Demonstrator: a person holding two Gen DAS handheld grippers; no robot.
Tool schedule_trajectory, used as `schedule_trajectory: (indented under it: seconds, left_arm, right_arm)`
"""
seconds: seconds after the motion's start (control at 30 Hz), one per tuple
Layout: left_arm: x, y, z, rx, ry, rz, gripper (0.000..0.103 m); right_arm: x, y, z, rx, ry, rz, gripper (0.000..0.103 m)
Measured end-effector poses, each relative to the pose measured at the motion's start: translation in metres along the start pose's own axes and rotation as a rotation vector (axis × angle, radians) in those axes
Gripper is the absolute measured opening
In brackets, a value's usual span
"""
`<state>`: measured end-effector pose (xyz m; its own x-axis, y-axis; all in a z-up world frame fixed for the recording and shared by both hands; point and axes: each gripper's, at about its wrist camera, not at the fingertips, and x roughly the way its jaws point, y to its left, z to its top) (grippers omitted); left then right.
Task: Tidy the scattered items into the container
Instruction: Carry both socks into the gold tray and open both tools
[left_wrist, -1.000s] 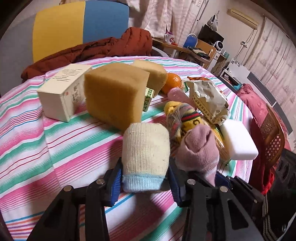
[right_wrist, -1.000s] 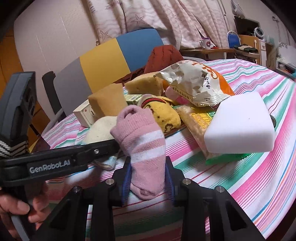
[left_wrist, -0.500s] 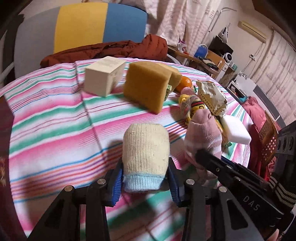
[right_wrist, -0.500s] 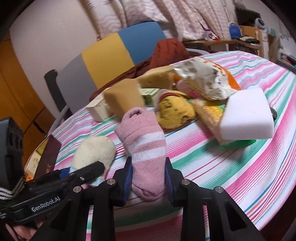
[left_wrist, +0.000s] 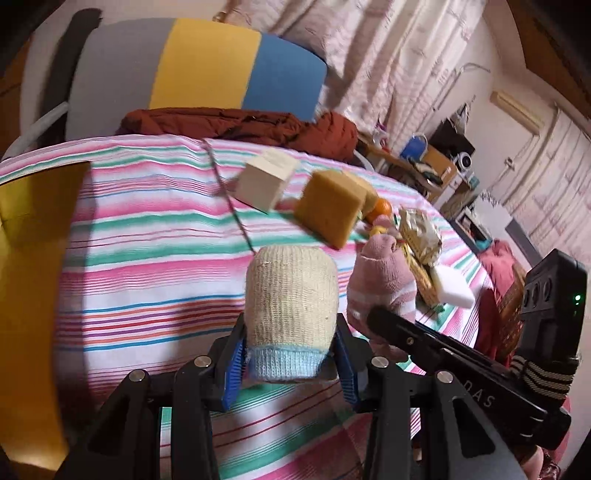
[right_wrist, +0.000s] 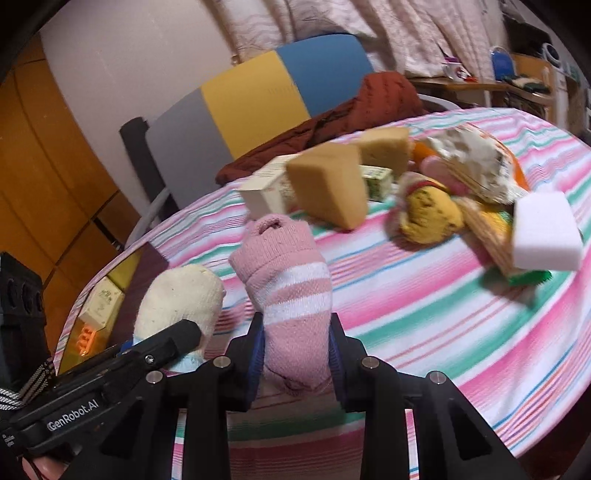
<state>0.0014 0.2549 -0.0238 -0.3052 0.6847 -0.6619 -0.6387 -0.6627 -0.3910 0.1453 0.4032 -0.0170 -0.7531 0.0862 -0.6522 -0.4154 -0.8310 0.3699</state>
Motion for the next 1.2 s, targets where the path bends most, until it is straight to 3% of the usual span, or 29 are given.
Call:
schedule_trajectory:
  seconds: [0.33,0.67,0.97,1.2]
  left_arm:
    - [-0.060,0.054,0.012,-0.102,-0.109,0.053,0.043]
    - [-0.104,0.127,0.024,-0.216,-0.189,0.175,0.043]
    - [-0.096,0.187,0.035,-0.279,-0.148,0.303,0.043]
    - [-0.078,0.213,0.032,-0.311,-0.094,0.338,0.043]
  right_arm:
    - [0.010,0.071,0.013,-0.082,0.032,0.122,0.032]
    - [0.037,0.155,0.028,-0.159,0.095,0.277,0.032]
    - [0.088,0.226,0.035,-0.207,0.207,0.343,0.032]
    - [0.130,0.245,0.031,-0.190,0.295,0.331,0.032]
